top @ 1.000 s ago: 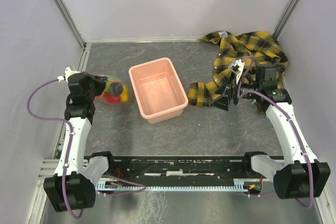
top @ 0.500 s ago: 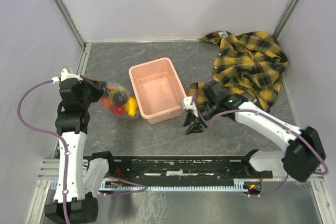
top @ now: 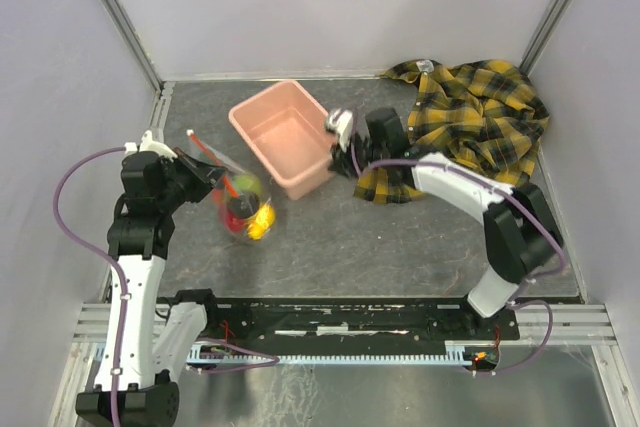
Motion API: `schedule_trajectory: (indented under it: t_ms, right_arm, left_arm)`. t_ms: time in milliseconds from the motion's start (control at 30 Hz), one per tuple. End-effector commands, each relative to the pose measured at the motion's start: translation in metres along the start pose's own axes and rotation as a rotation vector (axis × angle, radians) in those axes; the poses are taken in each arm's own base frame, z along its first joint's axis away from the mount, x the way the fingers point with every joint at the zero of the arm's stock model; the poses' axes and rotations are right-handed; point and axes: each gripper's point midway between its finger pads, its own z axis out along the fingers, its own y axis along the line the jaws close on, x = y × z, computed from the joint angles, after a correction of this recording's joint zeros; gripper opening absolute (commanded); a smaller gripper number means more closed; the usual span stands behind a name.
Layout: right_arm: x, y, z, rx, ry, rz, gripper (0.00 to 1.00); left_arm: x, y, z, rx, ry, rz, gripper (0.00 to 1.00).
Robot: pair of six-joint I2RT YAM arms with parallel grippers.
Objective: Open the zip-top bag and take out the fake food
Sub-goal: Move the bin to the center of the board.
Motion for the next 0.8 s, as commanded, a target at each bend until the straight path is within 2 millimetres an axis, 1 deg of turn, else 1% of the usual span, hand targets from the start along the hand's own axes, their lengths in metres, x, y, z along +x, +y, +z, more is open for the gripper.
schedule_trajectory:
  t_ms: [0,67,100,133,167,200,267,300,333,367,400,467,533,567,667,700,767]
  right_arm:
    - [-0.086,-0.122,-0.006,0.401,-0.212,0.119,0.32]
    - [-0.103,-0.159,-0.005,0.540,-0.239,0.182,0.35]
    - [-0.106,-0.175,-0.003,0.594,-0.220,0.212,0.36]
    - [-0.104,-0.186,-0.002,0.631,-0.172,0.243,0.37]
    - [-0.106,-0.194,-0.002,0.642,-0.155,0.262,0.37]
    - [-0.110,-0.199,-0.006,0.629,-0.174,0.278,0.38]
    - [-0.115,-0.199,-0.020,0.584,-0.225,0.306,0.38]
    - [-0.115,-0.191,-0.028,0.531,-0.241,0.307,0.39]
    - [-0.116,-0.181,-0.039,0.459,-0.261,0.306,0.41]
    - [-0.118,-0.160,-0.047,0.325,-0.276,0.307,0.42]
    - [-0.112,-0.146,-0.063,0.244,-0.278,0.320,0.43]
    - [-0.107,-0.110,-0.090,0.076,-0.263,0.340,0.46]
    - [-0.094,-0.075,-0.113,-0.056,-0.220,0.354,0.50]
    - [-0.087,-0.061,-0.124,-0.087,-0.195,0.352,0.52]
    - [-0.055,-0.035,-0.143,-0.133,-0.107,0.378,0.58]
    - [-0.046,-0.032,-0.151,-0.128,-0.089,0.395,0.59]
    - [-0.036,-0.026,-0.170,-0.120,-0.093,0.410,0.67]
  left_arm:
    - [0.001,-0.043,-0.004,0.192,0.033,0.063,0.03]
    - [0.005,-0.051,0.000,0.229,0.047,0.051,0.03]
    - [0.008,-0.056,0.002,0.249,0.053,0.042,0.03]
    - [0.012,-0.063,0.004,0.274,0.067,0.035,0.03]
    - [0.017,-0.071,0.006,0.298,0.081,0.034,0.03]
    - [0.024,-0.078,0.010,0.313,0.095,0.038,0.03]
    - [0.040,-0.098,0.016,0.347,0.124,0.063,0.03]
    - [0.052,-0.108,0.019,0.359,0.149,0.082,0.03]
    - [0.069,-0.120,0.019,0.381,0.188,0.108,0.03]
    - [0.080,-0.125,0.028,0.373,0.208,0.122,0.03]
    - [0.092,-0.132,0.032,0.380,0.230,0.135,0.03]
    - [0.113,-0.141,0.042,0.380,0.261,0.149,0.03]
    - [0.132,-0.154,0.053,0.387,0.272,0.148,0.03]
    - [0.141,-0.162,0.058,0.393,0.269,0.149,0.03]
    - [0.164,-0.189,0.070,0.415,0.247,0.138,0.03]
    - [0.171,-0.199,0.076,0.422,0.237,0.131,0.03]
    - [0.186,-0.218,0.084,0.434,0.220,0.123,0.03]
